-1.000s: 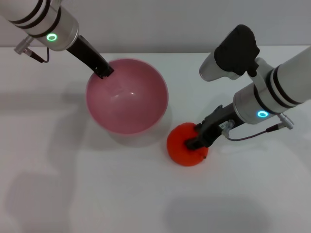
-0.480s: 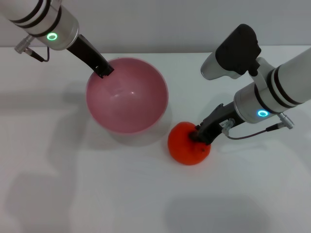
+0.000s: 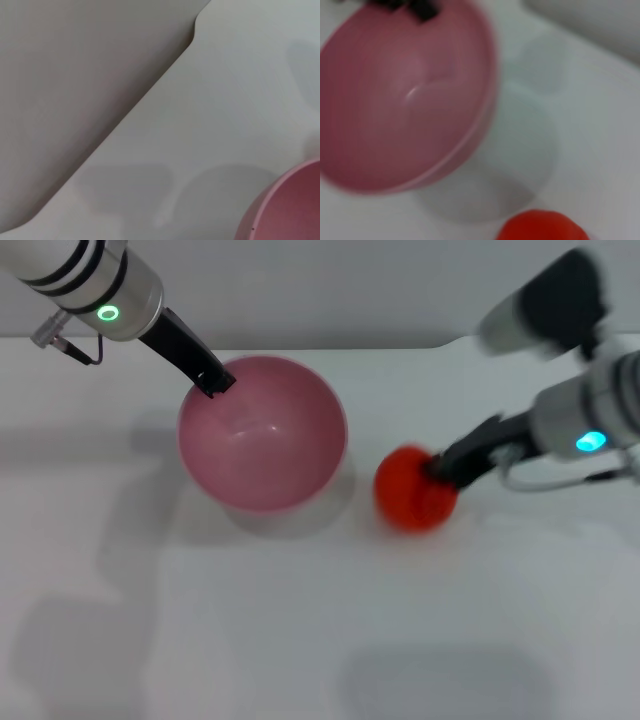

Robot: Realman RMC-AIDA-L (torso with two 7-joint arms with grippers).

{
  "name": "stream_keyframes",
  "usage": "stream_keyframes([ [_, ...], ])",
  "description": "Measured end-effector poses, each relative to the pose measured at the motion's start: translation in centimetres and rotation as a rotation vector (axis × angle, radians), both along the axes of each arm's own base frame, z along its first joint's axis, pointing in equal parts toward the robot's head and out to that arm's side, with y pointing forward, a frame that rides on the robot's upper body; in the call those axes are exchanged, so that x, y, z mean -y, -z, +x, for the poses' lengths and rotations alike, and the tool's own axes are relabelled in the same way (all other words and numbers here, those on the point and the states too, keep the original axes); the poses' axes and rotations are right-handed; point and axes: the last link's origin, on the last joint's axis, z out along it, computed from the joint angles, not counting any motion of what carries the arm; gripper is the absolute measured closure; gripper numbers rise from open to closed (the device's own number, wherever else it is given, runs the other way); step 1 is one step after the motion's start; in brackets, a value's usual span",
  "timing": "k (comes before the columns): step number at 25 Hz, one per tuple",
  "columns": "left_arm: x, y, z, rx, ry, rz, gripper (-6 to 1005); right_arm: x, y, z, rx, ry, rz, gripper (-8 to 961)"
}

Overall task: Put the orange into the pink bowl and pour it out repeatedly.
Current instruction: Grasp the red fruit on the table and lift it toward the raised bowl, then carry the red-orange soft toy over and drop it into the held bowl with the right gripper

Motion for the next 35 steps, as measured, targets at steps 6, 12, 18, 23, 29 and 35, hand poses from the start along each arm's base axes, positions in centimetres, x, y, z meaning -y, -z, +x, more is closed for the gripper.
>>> stream_keyframes([
  [6, -0.1, -0.3, 0.4, 0.000, 0.014, 0.006, 955, -0.6, -7.5, -0.1, -0.049, -0.014, 0.248, 905],
  [12, 0.0, 0.4, 1.3, 0.009, 0.031, -0.008, 955, -0.1, -11.7, -3.3, -0.087, -0.123, 0.381, 906],
  [18, 0.4, 2.2, 3.3, 0.005, 0.076, -0.048, 955, 1.5, -11.0, -9.0, -0.122, -0.311, 0.315, 906],
  [23, 0.7, 3.3, 4.2, 0.005, 0.096, -0.069, 955, 2.2, -8.9, -11.0, -0.108, -0.389, 0.241, 907],
  [29, 0.6, 3.6, 4.7, 0.017, 0.110, -0.061, 955, 2.6, -6.7, -11.0, -0.102, -0.389, 0.162, 902],
  [35, 0.4, 3.5, 4.7, 0.021, 0.114, -0.049, 955, 2.6, -5.3, -10.6, -0.095, -0.376, 0.120, 888],
])
